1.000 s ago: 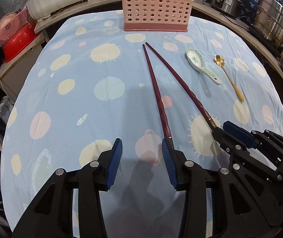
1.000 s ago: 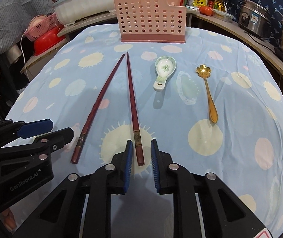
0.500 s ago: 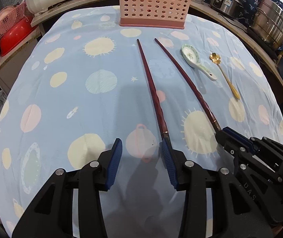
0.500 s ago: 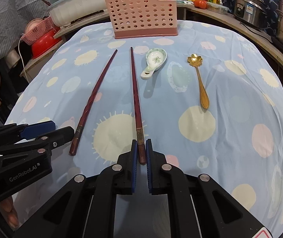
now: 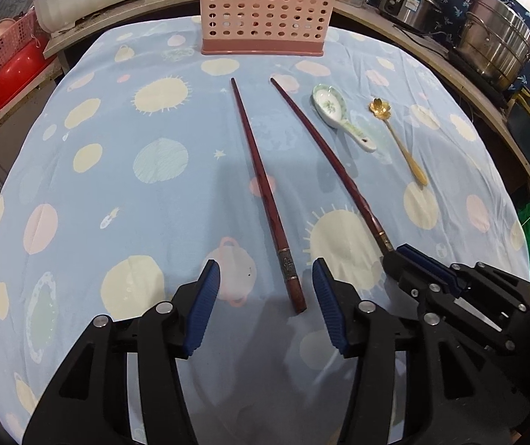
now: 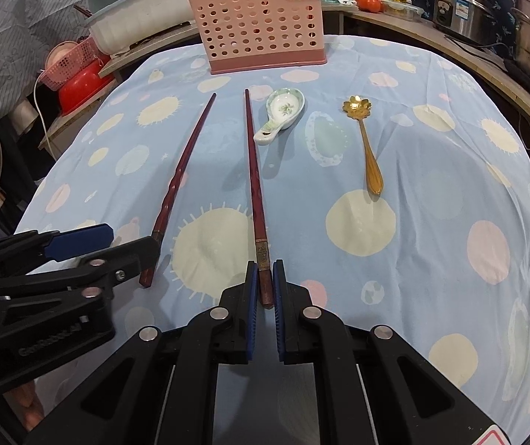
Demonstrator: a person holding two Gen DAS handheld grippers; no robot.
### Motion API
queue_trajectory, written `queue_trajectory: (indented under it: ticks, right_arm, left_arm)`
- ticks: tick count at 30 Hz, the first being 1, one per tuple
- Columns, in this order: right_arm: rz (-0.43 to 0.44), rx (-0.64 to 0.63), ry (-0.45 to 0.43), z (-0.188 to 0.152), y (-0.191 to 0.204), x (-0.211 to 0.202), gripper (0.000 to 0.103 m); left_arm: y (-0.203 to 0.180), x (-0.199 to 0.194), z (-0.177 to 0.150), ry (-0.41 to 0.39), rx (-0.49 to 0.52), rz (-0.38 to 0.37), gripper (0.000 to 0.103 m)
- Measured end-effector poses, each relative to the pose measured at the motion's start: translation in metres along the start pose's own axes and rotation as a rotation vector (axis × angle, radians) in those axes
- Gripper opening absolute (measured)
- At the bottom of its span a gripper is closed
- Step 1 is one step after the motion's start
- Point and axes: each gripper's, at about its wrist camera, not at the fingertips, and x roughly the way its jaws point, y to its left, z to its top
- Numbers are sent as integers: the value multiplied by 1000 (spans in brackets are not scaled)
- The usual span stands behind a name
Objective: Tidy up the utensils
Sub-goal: 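Close the left tool on one dark red chopstick while the right tool closes on the other, then lift the dark red chopstick with the left tool while the right tool lifts its dark red chopstick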
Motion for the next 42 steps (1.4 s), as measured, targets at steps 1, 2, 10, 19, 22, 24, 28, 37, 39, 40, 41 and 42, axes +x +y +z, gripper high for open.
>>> queue_trajectory:
  ticks: [1,2,10,19,22,24,28,37,39,40,41,42]
  right_arm:
    - [0,-1,0,0,0,0,8]
    - [0,-2,0,0,0,0,8]
    - [6,-7,-2,-2,2,-2,8]
    - [12,-17,-15,-2,5,-12,7]
    - [17,-20,-31,-1,6,-21,7]
    - [21,-23,-46,1,7,-28,7]
    - [28,-32,-89,8,10,-46,7]
    - [55,-55,-234,44,20,-100,7]
    - [55,-62,-265,55,22,-111,7]
    - [56,-65,-278,61,22,-116,7]
    - [58,-66,-297,68,23,-122,7]
    - [62,-65,-311,72,22,-127,7]
  left_arm:
    - [1,3,0,8,-2,-3,47]
    - [1,5,-1,14,-6,-6,44]
    - [4,5,-1,8,10,-8,10]
    - [5,-5,-5,2,39,35,8]
    - [7,-17,-4,-14,51,62,7]
    - [9,-24,-3,-26,53,78,7]
    - [13,-44,4,-67,52,106,7]
    - [20,-90,41,-170,33,135,7]
    - [21,-101,52,-197,29,138,7]
    - [22,-105,57,-209,27,141,7]
    - [22,-110,62,-221,26,142,7]
    - [22,-113,67,-233,26,146,7]
